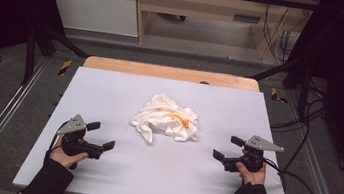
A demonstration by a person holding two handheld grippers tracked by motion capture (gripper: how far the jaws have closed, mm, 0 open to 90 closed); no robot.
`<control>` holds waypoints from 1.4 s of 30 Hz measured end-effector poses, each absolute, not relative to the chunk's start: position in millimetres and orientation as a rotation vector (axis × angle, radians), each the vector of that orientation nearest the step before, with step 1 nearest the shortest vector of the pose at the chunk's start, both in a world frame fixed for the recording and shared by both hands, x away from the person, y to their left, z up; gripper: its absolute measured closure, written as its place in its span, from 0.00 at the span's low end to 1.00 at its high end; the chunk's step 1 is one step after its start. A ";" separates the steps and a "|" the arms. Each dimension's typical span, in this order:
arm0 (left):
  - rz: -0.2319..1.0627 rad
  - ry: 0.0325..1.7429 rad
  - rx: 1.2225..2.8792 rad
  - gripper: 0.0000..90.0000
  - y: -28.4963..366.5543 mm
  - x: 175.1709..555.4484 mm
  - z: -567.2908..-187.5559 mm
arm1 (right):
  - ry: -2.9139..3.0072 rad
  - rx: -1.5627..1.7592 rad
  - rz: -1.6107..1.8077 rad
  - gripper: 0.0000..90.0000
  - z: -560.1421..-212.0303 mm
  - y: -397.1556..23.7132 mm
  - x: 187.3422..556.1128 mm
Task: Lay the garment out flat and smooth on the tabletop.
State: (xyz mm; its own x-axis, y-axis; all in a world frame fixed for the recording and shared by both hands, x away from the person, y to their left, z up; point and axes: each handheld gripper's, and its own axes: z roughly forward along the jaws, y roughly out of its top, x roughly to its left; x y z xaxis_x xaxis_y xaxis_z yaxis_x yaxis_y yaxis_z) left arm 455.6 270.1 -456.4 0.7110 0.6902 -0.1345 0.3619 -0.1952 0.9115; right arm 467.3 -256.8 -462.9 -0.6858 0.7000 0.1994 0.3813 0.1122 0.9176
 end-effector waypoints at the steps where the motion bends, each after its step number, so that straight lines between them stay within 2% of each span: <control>1: 0.369 0.829 1.807 0.01 270.2 455.6 -456.3 | 2.109 1.066 1.601 0.00 -462.8 -256.7 467.4; 20: 0.360 0.856 1.822 0.00 261.4 457.7 -454.0 | 2.110 1.063 1.608 0.00 -456.8 -250.6 468.1; 42: 0.357 0.864 1.853 0.00 232.7 465.7 -443.8 | 2.146 1.033 1.578 0.00 -448.5 -225.9 476.2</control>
State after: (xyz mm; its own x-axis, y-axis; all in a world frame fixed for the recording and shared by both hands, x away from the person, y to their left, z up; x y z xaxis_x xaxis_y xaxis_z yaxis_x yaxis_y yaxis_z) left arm 465.7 232.7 -443.8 0.6991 0.7018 -0.1367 0.4007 -0.2262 0.8878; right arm 476.2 -225.9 -448.5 -0.7037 0.6871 0.1806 0.3774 0.1461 0.9145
